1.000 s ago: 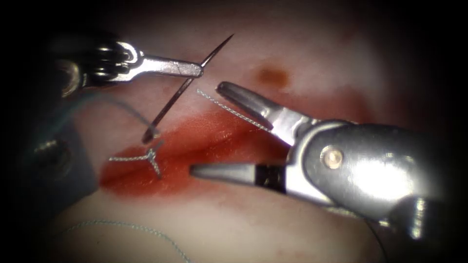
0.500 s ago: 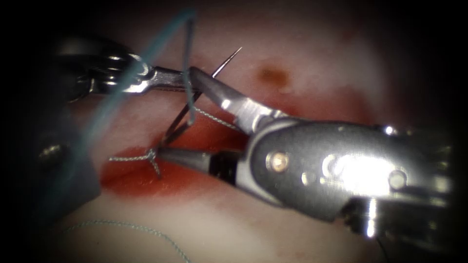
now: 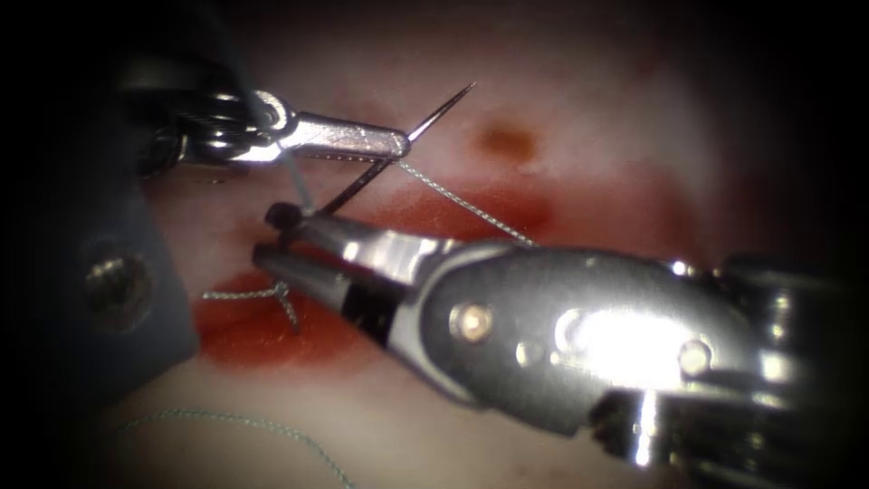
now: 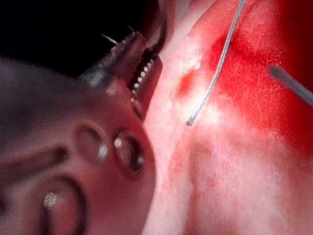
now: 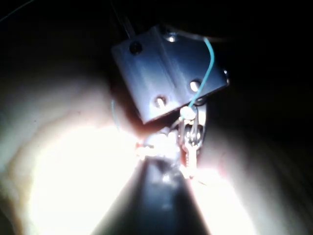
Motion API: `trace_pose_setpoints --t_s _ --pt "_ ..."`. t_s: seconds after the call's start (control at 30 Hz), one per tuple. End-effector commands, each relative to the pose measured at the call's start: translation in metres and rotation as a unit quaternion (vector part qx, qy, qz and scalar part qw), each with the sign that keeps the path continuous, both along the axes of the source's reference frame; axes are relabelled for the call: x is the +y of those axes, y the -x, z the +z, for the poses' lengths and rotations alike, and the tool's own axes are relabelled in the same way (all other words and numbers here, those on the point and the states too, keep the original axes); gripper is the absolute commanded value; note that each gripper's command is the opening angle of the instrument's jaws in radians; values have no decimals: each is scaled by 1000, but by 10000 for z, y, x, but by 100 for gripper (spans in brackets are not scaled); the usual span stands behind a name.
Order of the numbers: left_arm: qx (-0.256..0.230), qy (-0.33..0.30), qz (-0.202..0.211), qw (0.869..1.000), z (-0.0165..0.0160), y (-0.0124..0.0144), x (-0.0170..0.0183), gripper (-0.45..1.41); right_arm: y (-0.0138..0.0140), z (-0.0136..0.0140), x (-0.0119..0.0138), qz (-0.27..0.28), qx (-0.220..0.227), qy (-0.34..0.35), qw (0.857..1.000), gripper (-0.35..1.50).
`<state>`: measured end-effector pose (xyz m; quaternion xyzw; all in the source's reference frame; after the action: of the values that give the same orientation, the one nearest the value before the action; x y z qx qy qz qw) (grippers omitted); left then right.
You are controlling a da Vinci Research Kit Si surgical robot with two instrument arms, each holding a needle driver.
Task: Wound Closure
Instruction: Pass the needle over to the right grasper.
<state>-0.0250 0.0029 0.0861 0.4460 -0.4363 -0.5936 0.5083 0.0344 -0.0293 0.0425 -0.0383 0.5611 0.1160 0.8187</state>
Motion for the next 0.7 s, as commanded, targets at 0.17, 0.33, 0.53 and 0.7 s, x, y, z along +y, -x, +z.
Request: trace_pose_setpoints --t_s 0.17,0.33,0.53,0.7 --pt "-15 41 42 998 -10 4 23 118 -10 -6 11 -8 13 -10 1000 -35" --pt "2 65 25 998 -17 -1 31 129 -4 -8 14 -2 11 -17 1000 -35" --pt "-2 59 27 998 -25 -21 40 131 7 -10 18 -7 21 -34 999 -35" --pt "-1 61 21 998 -28 -66 49 129 51 -2 50 -113 112 -33 987 -35"
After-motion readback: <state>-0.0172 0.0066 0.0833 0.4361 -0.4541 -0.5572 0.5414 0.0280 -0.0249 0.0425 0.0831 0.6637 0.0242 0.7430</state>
